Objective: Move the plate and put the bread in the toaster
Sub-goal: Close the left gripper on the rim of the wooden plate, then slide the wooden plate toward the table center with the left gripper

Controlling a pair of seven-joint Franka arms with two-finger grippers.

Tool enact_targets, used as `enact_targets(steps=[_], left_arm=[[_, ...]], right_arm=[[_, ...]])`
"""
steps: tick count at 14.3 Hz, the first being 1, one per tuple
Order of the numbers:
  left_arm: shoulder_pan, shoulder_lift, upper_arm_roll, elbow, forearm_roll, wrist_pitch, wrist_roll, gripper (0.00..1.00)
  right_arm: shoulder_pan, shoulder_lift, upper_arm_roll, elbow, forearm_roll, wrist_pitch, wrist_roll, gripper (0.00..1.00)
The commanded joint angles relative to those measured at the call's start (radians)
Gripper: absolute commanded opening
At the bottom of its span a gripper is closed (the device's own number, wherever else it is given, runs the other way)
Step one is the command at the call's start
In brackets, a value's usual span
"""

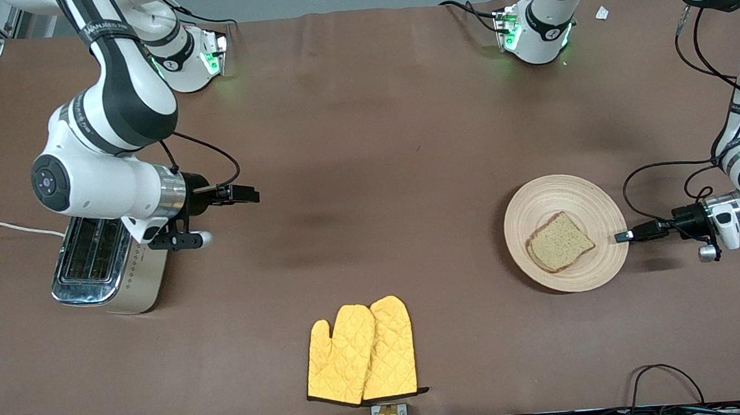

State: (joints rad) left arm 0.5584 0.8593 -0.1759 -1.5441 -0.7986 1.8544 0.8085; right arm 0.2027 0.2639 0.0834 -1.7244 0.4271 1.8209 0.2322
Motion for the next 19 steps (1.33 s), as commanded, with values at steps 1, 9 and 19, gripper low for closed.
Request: enact_targets(steps=[1,9,19], left_arm=[[0.000,-0.003,0.003,0.007,-0.005,-0.017,0.024,0.18],[0.000,-0.023,-0.016,0.071,0.076,-0.020,0.024,0.01],[-0.005,-0.069,-0.201,0.076,0.128,-0.063,0.005,0.00]], right_arm=[[-0.003,-0.008,0.004,-0.012,0.019,0.009,0.003,1.00],[0.001,0.005,0.004,-0.012,0.019,0.026,0.004,1.00],[0.007,0.012,0.004,-0.015,0.018,0.038,0.003,1.00]])
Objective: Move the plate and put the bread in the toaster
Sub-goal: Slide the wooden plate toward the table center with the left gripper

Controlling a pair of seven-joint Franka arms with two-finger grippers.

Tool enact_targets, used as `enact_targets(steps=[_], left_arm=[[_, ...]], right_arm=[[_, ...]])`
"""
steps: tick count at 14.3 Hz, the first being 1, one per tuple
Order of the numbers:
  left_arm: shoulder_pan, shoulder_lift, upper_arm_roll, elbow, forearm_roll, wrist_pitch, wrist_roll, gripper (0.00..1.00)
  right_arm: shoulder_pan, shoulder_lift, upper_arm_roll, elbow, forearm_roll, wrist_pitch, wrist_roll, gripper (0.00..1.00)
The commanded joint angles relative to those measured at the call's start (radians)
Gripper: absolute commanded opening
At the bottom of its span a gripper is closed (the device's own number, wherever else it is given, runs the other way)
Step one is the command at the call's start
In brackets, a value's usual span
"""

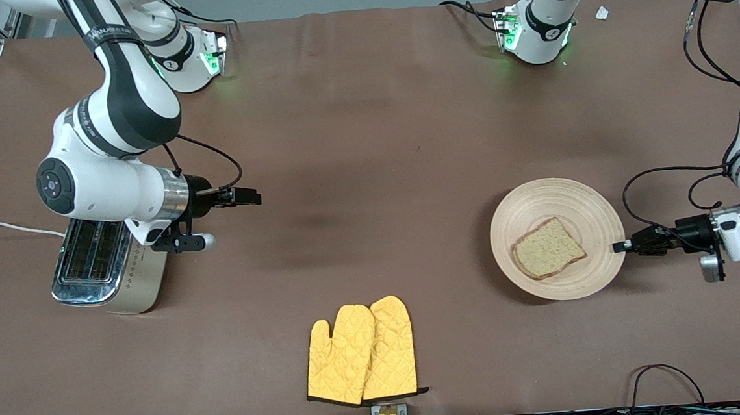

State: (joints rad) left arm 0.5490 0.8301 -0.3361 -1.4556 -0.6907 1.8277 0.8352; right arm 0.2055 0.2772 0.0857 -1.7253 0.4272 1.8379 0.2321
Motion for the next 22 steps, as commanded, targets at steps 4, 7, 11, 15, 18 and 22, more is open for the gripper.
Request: enact_targets(steps=[4,7,11,15,18,22], left_arm=[[0.003,-0.083,-0.147,-0.080,0.031,0.008,-0.080,0.00],[0.003,-0.158,-0.228,-0.208,0.026,0.145,-0.096,0.00],[0.009,-0.178,-0.337,-0.325,0.010,0.274,-0.113,0.01],[0.003,-0.170,-0.444,-0.423,-0.102,0.439,-0.113,0.01],[-0.062,-0.160,-0.465,-0.434,-0.138,0.510,-0.114,0.01],[-0.148,-0.134,-0.465,-0.433,-0.216,0.567,-0.114,0.01]], right_arm=[[0.005,0.000,0.002,-0.016,0.018,0.021,0.001,1.00],[0.006,0.002,0.002,-0.016,0.018,0.021,0.001,1.00],[0.009,0.034,0.002,-0.014,0.013,0.062,-0.004,1.00],[0.003,0.066,-0.001,-0.014,-0.010,0.086,-0.007,1.00],[-0.041,0.086,-0.004,-0.014,-0.051,0.084,-0.007,1.00],[-0.066,0.109,-0.004,-0.014,-0.061,0.083,-0.007,1.00]])
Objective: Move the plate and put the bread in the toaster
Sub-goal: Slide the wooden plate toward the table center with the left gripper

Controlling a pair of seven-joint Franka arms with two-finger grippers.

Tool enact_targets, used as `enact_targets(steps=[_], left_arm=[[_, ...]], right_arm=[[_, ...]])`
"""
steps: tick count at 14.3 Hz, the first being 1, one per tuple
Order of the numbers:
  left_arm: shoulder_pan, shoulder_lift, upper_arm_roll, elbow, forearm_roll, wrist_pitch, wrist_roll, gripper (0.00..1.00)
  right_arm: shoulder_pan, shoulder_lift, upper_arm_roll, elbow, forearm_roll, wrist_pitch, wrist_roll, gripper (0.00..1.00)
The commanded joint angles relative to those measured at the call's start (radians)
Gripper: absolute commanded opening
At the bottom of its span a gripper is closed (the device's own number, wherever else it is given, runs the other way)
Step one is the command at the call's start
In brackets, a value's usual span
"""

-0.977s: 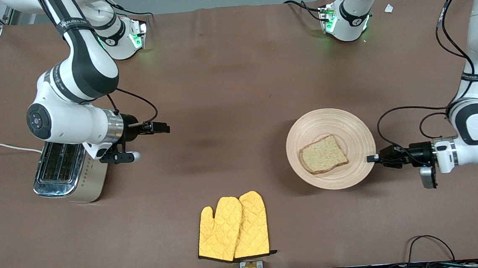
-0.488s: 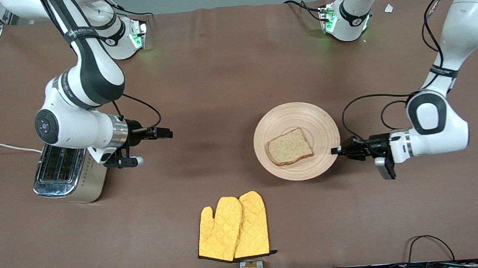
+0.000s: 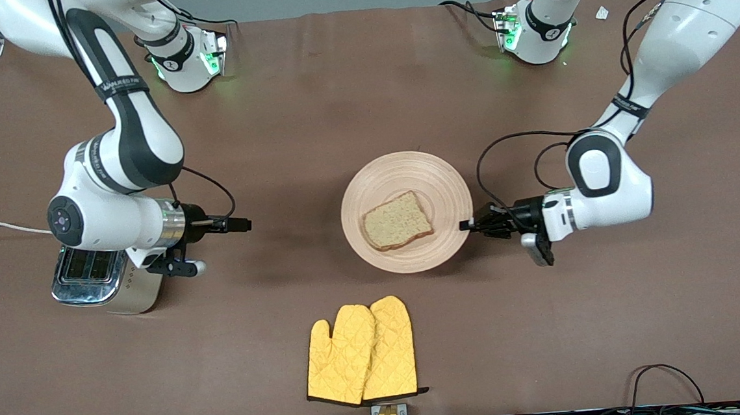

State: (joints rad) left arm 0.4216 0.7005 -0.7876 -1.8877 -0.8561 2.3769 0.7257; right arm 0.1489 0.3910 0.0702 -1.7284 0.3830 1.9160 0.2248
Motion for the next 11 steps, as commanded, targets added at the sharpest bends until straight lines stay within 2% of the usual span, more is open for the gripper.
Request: enact_targets(steps=[1,3,11], left_arm=[[-0.033,-0.003,-0.013,-0.001,-0.073,0.031,-0.005,0.01],[-0.067,-0.002,-0.013,-0.001,-0.116,0.045,-0.005,0.01],[-0.101,0.043,-0.010,-0.017,-0.121,0.076,0.023,0.02]], right_arm=[[-0.009,-0.003,0.011,-0.013,-0.018,0.005,0.001,1.00],[-0.011,-0.003,0.011,-0.013,-0.024,0.005,0.001,1.00],[-0.009,0.002,0.011,-0.013,-0.024,0.011,0.002,1.00]])
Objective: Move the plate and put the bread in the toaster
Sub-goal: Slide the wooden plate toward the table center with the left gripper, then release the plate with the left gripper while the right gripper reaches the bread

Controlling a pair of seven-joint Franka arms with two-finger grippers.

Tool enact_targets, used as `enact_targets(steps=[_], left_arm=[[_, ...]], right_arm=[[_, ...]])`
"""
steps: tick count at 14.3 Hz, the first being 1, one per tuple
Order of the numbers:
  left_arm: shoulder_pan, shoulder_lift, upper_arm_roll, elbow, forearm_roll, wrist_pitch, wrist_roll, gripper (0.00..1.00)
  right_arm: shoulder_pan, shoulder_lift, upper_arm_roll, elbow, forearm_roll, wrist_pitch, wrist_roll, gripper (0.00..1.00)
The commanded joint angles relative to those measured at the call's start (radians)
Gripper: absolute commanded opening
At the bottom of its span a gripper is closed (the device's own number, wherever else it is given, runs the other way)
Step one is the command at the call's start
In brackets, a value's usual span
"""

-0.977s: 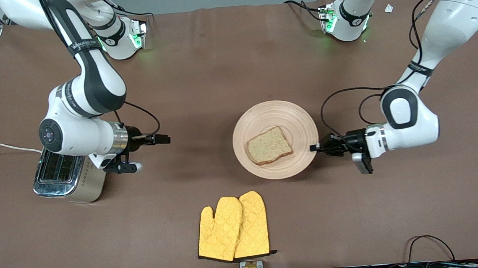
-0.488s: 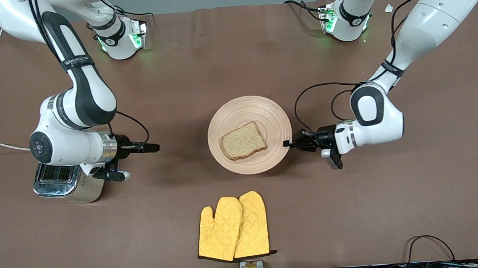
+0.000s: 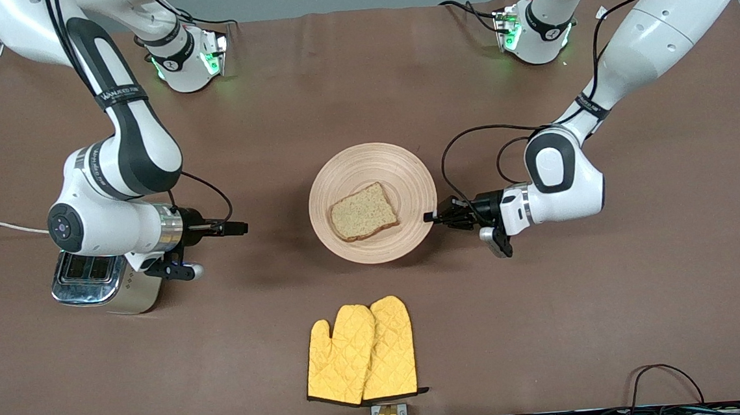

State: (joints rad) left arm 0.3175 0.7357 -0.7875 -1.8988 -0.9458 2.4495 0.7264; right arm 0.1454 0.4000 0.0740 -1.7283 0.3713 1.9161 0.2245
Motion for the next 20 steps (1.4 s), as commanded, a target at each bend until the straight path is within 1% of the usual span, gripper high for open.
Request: enact_targets(steps=[1,3,5,8,9,12,14,16,17,18,19,20], left_arm=[[0.003,0.034,-0.010,-0.005,-0.031,0.011,0.033,0.03],[-0.014,0.074,-0.010,-0.003,-0.034,0.069,0.071,0.03],[-0.029,0.088,-0.010,-0.003,-0.037,0.103,0.074,0.03],[-0.037,0.142,-0.010,0.003,-0.062,0.106,0.115,0.04],[-0.038,0.160,-0.010,0.003,-0.083,0.114,0.142,0.04],[-0.052,0.172,-0.007,0.003,-0.142,0.120,0.218,0.05],[-0.055,0.207,-0.007,0.012,-0.165,0.128,0.251,0.07],[-0.067,0.226,-0.007,0.018,-0.198,0.140,0.301,0.07],[-0.069,0.226,-0.006,0.020,-0.218,0.140,0.317,0.09],[-0.069,0.226,-0.006,0.018,-0.228,0.140,0.320,0.15],[-0.069,0.226,-0.006,0.018,-0.232,0.141,0.320,0.25],[-0.069,0.226,-0.006,0.018,-0.241,0.141,0.320,0.45]], right_arm=[[-0.004,-0.006,0.007,-0.013,-0.012,0.015,0.003,1.00],[-0.003,-0.006,0.007,-0.013,-0.012,0.015,0.003,1.00],[-0.003,0.002,0.007,-0.013,-0.012,0.014,0.003,1.00],[0.009,0.011,0.007,-0.013,-0.012,0.018,0.003,1.00],[0.023,0.011,0.007,-0.013,-0.012,0.038,0.009,1.00],[0.062,0.017,0.007,-0.013,-0.012,0.070,0.050,1.00],[0.080,0.017,0.007,-0.014,-0.012,0.081,0.068,1.00],[0.109,0.019,0.007,-0.028,-0.012,0.119,0.128,1.00],[0.134,0.019,0.007,-0.043,-0.012,0.157,0.148,1.00],[0.146,0.019,0.007,-0.054,-0.012,0.184,0.163,1.00],[0.154,0.020,0.007,-0.062,-0.012,0.205,0.177,1.00],[0.170,0.025,0.006,-0.068,-0.012,0.219,0.196,1.00]])
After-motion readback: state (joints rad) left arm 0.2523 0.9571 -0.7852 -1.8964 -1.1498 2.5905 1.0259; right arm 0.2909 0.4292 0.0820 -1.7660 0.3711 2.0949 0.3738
